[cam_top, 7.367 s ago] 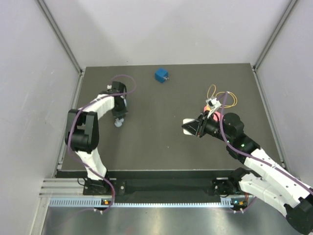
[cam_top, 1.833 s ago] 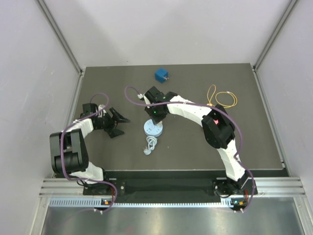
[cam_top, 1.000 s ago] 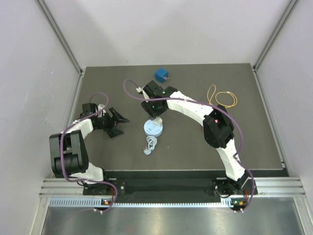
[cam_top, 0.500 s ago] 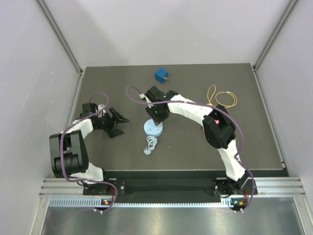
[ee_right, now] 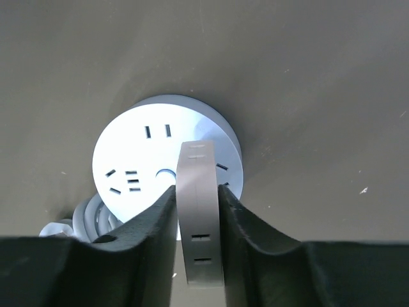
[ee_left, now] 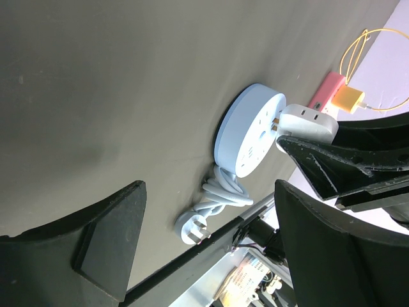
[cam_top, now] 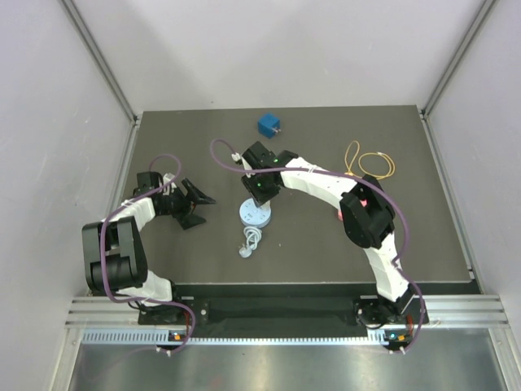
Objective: Insert the plug
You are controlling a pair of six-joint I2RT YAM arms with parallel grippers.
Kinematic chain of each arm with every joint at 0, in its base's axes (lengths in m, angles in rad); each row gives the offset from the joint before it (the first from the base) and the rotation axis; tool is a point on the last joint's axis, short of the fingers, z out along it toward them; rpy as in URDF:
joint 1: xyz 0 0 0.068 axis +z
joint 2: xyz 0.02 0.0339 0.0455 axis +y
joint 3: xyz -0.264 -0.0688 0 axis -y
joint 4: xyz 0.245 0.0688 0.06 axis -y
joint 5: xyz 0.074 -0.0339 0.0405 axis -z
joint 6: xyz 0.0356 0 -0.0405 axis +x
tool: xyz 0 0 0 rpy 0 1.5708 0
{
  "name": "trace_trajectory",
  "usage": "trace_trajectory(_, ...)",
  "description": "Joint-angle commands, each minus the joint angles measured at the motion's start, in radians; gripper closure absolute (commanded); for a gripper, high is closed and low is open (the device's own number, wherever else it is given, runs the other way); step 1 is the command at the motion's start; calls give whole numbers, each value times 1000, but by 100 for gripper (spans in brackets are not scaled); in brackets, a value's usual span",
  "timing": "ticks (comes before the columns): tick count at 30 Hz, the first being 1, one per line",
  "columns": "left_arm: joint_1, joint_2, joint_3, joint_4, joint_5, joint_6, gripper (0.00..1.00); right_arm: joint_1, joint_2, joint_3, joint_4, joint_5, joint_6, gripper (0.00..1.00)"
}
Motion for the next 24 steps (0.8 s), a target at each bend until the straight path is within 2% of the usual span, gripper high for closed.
trace_trajectory(1,5,-36,19,8,0,14,15,-5,-68,0,25,0,6,71)
trace_trajectory(3,7,-34,19,6,2,14,15,-4,-64,-4,22,-2,2,78)
trace_trajectory(7,7,-34,19,8,0,14,15,-4,-59,-18,25,-8,3,78)
trace_trajectory(11,7,-34,19,8,0,14,15,-5,-67,-56,53,7,5,98)
trace_trajectory(12,7,-34,19,8,0,14,16,-4,-68,-62,56,12,5,100)
trace_trajectory(21,7,-36,20,6,-1,14,15,19,-42,-82,53,43,-12,100)
trace_trajectory(24,7,-37,20,6,-4,15,15,26,-36,-84,42,104,-15,100)
